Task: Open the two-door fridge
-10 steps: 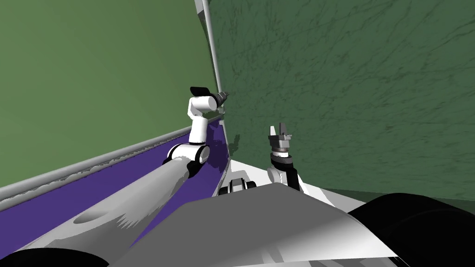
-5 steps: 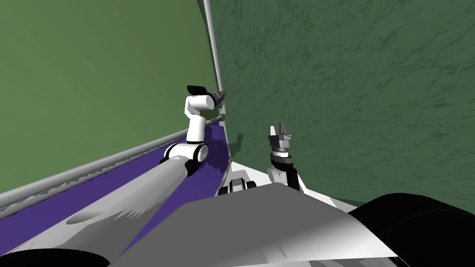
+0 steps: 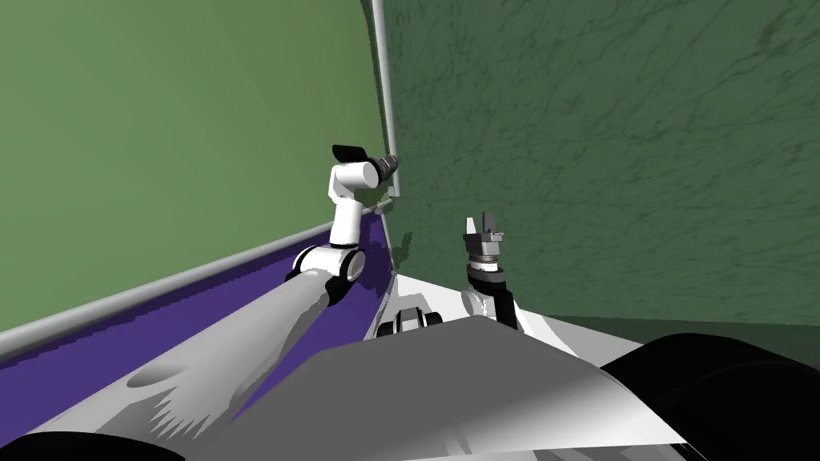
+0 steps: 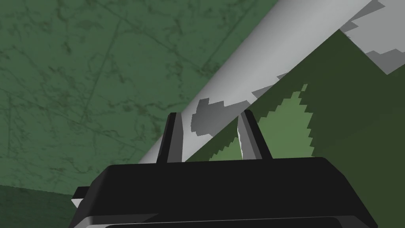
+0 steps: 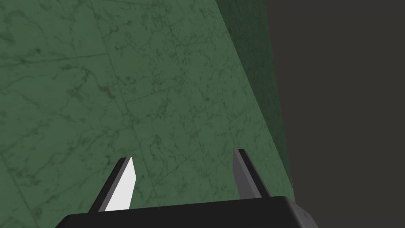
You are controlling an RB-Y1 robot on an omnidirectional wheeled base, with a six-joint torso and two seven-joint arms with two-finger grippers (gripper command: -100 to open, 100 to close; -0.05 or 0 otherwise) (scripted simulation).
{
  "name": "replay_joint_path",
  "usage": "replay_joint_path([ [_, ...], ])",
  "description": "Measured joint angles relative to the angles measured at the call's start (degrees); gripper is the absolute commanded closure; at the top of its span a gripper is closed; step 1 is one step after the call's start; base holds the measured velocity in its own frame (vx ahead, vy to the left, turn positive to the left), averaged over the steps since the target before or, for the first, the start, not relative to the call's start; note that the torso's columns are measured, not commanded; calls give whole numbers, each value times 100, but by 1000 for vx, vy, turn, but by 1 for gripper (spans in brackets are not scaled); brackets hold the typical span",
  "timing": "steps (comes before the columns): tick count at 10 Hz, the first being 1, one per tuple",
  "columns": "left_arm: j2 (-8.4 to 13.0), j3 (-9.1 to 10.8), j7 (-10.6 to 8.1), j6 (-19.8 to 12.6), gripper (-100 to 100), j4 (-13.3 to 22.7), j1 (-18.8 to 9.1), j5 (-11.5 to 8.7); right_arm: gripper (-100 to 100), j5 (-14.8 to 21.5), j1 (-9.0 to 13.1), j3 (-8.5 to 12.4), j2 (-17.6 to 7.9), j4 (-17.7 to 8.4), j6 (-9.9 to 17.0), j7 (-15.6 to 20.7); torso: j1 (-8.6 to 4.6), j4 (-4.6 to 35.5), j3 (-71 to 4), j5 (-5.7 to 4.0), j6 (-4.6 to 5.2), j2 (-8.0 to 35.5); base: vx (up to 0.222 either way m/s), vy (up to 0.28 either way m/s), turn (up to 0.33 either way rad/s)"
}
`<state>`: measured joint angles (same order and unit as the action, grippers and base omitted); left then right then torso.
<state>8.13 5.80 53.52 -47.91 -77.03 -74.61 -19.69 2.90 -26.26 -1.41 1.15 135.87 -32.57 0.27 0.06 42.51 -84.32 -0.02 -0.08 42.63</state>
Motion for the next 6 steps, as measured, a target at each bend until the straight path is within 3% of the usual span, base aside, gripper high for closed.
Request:
replay_joint_path([
  [3, -334, -158, 52, -141, 100, -219, -30, -256, 0, 0, 0, 0, 0, 0, 0, 0, -2, -1, 0, 2, 5, -1, -241, -21, -117],
  [6, -491, -246, 118, -129, 100, -140, -101, -426, 0, 0, -1, 1, -1, 0, 0, 0, -11, -9, -14, -4, 30, -14, -153, 3, -91],
])
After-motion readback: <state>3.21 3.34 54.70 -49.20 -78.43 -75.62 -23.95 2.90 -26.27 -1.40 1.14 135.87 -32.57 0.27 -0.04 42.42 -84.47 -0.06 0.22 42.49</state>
